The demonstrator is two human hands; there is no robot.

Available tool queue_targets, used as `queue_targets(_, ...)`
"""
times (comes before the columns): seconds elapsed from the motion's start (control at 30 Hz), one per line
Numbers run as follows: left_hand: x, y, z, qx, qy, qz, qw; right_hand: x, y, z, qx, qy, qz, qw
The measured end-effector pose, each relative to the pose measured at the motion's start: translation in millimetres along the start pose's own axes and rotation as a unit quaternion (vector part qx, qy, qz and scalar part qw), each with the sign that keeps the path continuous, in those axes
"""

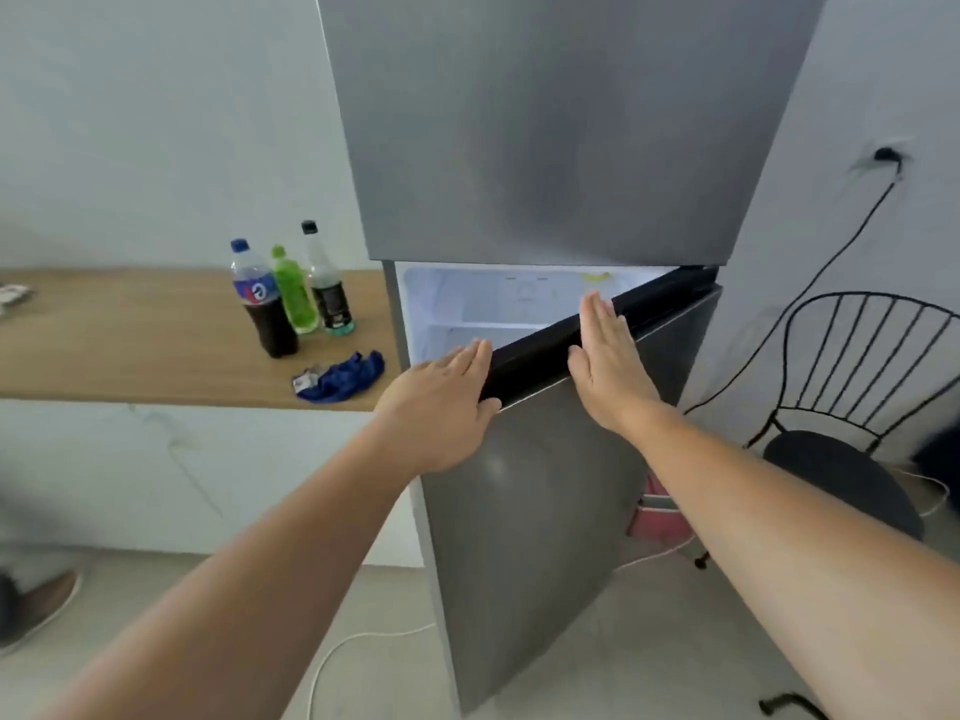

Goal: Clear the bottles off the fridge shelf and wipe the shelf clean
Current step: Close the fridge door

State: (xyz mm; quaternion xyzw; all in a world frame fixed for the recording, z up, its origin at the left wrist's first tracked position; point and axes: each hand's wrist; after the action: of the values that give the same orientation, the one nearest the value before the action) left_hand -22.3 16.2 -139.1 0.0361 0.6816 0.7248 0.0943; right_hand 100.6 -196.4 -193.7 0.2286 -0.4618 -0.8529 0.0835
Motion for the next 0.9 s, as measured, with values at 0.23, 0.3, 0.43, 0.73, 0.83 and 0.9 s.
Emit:
queue_targets(0.23,-62,-52,75,-0.101,0.058,-0.112,0.987,-68,-57,22,0.071,-0.045,-0.098,0.992)
queue_targets(0.3,-82,-67,89,-0.083,0.080,-0.154,0.981,-85,-73,27,0.087,-0.067,-0.143,0.984)
queue_targets(0.43,-118,-102,115,-0.045,0.077,-0.229,0.969,-125,-99,30,0.096,-0.109,-0.209,0.967)
queue_targets(0.73,-195,-146,156,0.024,0.063,-0.265,0.962,-164,-145,2,0.118,-0.118,-0.250,0.954)
queue_targets(0.83,-203,-160,160,0.038,0.058,-0.302,0.951,-158,-156,-12,0.141,-0.109,-0.242,0.954)
queue_targets(0.9,-208,-169,161,0.037,0.052,-0.326,0.943,-158,-158,-18,0.150,-0.118,-0.231,0.954)
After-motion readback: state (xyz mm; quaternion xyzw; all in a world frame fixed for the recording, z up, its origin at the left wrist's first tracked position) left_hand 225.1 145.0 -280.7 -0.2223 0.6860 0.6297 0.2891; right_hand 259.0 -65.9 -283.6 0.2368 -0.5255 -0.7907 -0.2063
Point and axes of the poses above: each hand's wrist, its own x-axis away from the middle knuckle, its own y-axis out of the back of the hand, z = x × y, and after that the axes turned 4 degrees about -x, right-handed
